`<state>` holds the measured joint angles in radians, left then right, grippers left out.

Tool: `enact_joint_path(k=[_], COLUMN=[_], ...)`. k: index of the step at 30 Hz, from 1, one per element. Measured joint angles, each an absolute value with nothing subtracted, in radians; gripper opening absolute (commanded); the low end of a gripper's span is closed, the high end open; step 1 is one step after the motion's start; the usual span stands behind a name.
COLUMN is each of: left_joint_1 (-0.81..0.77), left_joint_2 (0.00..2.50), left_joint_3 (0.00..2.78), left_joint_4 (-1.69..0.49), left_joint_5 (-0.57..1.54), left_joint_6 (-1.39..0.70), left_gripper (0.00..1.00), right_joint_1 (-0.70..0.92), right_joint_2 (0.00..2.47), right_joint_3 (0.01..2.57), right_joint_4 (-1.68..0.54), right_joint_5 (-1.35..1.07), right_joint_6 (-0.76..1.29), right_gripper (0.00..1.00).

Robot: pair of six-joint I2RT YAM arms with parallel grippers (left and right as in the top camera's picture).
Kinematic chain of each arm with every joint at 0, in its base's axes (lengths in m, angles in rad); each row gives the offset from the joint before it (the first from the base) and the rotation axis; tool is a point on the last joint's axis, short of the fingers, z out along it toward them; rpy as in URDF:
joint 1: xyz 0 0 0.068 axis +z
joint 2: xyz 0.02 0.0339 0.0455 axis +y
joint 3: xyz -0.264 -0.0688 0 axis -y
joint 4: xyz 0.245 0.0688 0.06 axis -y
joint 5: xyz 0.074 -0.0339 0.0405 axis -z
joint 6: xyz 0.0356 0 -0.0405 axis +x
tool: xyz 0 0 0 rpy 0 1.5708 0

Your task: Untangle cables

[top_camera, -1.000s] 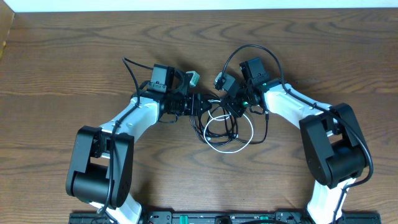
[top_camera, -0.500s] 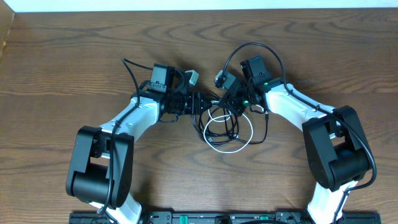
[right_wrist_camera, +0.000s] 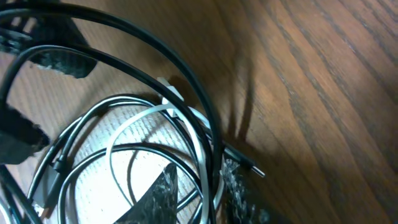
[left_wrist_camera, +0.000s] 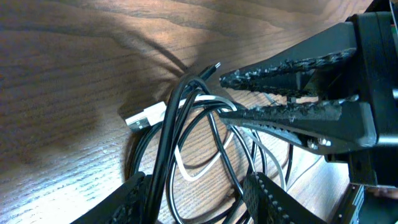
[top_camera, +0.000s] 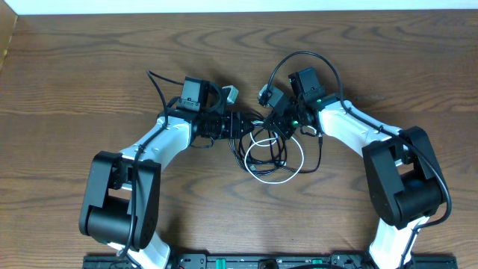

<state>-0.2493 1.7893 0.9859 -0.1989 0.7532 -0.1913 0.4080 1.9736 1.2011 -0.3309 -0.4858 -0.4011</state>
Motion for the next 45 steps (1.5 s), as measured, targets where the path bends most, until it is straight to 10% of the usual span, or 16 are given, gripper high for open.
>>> enact_joint_path(k=[13,45], left_joint_1=[-0.324,-0.395], left_joint_2=[1.789,1.794], left_joint_3=[0.986,0.986], left_joint_4=[-0.2,-0.112], left_joint_5=[0.645,0.419], left_joint_6=[-0.234,-0.266], left_gripper=[0.51,0.36], right_joint_1=[0.408,0.408], right_joint_2=[1.995,1.996], right_joint_3=[1.2,1.2], right_joint_4=[-0.332,-0.332], right_joint_5=[-0.492,-0.502], right_joint_6=[-0.4,-0.398], right_gripper=[0.01,0.01])
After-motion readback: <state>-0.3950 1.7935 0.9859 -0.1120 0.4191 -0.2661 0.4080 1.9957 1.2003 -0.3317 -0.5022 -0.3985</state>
